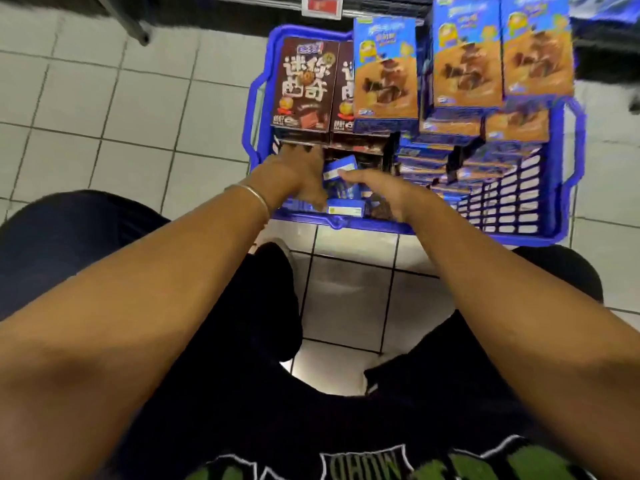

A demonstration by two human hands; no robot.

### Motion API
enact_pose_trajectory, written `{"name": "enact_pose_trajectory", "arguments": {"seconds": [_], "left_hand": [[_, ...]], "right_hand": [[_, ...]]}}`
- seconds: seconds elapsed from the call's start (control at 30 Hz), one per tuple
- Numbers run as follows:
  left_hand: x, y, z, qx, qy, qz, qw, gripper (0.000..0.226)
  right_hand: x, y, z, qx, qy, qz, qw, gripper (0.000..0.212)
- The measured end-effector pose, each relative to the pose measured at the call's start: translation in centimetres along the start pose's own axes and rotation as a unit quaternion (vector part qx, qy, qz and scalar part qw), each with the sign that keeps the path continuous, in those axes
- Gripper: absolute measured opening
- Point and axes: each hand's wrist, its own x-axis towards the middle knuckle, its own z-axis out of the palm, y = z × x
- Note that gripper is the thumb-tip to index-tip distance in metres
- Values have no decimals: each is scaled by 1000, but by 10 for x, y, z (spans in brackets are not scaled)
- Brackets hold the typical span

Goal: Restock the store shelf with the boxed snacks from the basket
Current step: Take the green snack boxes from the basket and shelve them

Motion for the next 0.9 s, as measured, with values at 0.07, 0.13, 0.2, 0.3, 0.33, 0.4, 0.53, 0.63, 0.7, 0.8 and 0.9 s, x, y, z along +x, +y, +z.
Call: {"name": "enact_pose_trajectory", "arguments": {"seconds": [0.07,0.13,0.2,0.3,0.33,0.4,0.53,0.63,0.7,0.8,0.9], "left_hand": [[2,0,1,-48,-47,23,997,89],[3,-2,5,-83,-66,40,994,84],[5,-6,8,-95,-73,74,990,83],[5,-15,10,-85,-70,126,986,79],[5,-17,10,-90,-70,139,984,78],[3,-19,10,-109,-73,158,979,76],[-2,-18,8,-172,-95,158,968,80],[-5,-15,5,-217,-93,154,959,85],[-6,-14,3,-246,-87,158,952,89],[-11,-13,1,-267,-83,170,945,103],[-19,-11,0,-267,-49,196,942,117]], "right_hand": [[0,1,-2,8,-16,-5,1000,20],[3,2,-5,11,-33,1,999,31],[5,1,-8,14,-52,7,999,37],[8,-4,-8,11,-38,24,999,31],[7,-5,-8,0,-27,25,999,31],[6,-5,-7,-16,-12,21,1000,35],[0,-6,-10,-41,10,23,999,52],[0,-3,-12,-25,19,24,999,63],[-1,-3,-13,23,3,19,1000,58],[-6,-5,-17,79,-22,8,997,53],[-13,-8,-19,95,-26,9,995,50]]}}
